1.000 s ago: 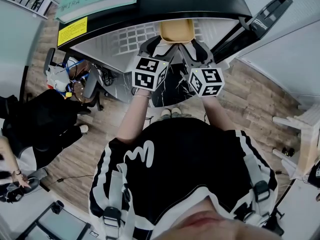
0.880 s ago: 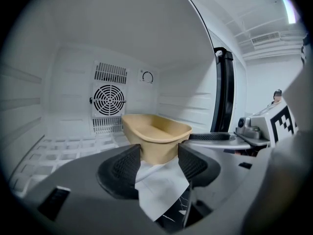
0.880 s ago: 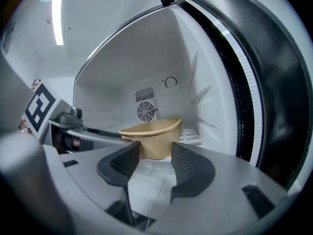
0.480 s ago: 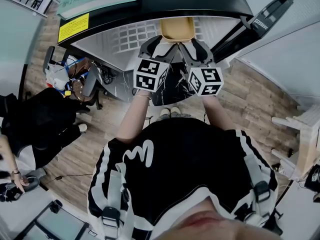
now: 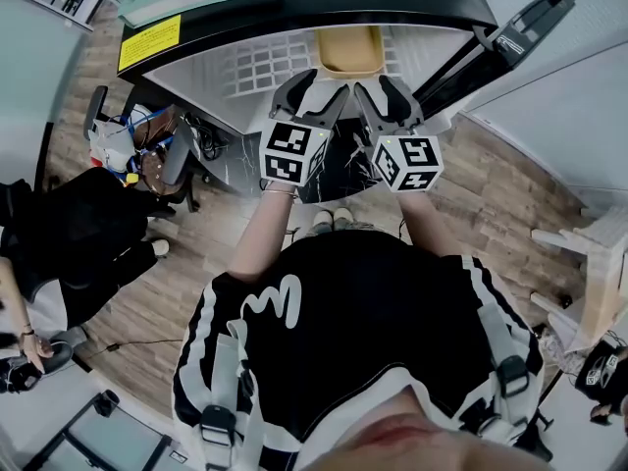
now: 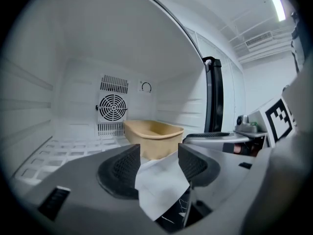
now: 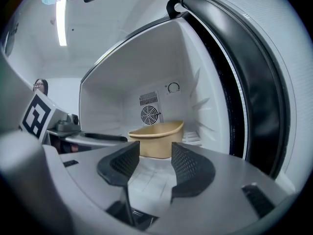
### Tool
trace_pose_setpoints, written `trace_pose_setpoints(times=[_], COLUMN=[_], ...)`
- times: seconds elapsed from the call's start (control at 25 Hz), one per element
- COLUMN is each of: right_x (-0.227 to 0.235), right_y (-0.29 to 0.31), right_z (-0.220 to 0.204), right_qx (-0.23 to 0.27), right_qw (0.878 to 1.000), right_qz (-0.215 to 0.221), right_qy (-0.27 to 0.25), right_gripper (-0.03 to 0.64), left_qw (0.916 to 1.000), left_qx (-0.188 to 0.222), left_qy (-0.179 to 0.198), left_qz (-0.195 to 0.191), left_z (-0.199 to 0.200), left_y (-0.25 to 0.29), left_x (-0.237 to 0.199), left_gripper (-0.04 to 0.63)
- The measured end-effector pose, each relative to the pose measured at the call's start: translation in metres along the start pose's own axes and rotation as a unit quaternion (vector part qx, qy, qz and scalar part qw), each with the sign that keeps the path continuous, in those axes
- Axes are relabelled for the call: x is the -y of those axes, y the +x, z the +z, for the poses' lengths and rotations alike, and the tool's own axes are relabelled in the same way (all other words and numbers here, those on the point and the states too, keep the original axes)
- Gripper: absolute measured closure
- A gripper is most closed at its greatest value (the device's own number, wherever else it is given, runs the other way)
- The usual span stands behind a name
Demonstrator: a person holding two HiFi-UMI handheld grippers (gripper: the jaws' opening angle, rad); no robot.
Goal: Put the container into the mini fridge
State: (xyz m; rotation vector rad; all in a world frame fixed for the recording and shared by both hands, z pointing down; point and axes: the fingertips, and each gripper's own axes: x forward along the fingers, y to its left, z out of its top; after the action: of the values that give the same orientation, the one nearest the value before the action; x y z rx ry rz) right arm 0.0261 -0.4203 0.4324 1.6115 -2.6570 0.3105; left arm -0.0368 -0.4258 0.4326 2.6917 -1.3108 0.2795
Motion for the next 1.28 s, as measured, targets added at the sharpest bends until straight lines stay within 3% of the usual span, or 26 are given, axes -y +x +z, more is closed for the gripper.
trace_pose_setpoints(times=[0.6, 1.28], right_x=[-0.029, -0.066], right_y=[-0.035, -0.069], right_z=[0.016, 0.025], right_qx=[0.024, 0.039], right_qw=[0.999, 0.997], right_qz=[0.03, 0.06], right_qy=[-0.007, -0.02], right_gripper=[0.423, 0.533], left_qw=[0.9996, 0.9973], left_qx=[0.028, 0.07], left_qy=[0.004, 0.009], left_qz=[0.004, 0.02], left_z=[0.001, 0.017], left_y=[-0.039, -0.093], left_x=[0.022, 0.034], left_gripper=[0.364, 0.461])
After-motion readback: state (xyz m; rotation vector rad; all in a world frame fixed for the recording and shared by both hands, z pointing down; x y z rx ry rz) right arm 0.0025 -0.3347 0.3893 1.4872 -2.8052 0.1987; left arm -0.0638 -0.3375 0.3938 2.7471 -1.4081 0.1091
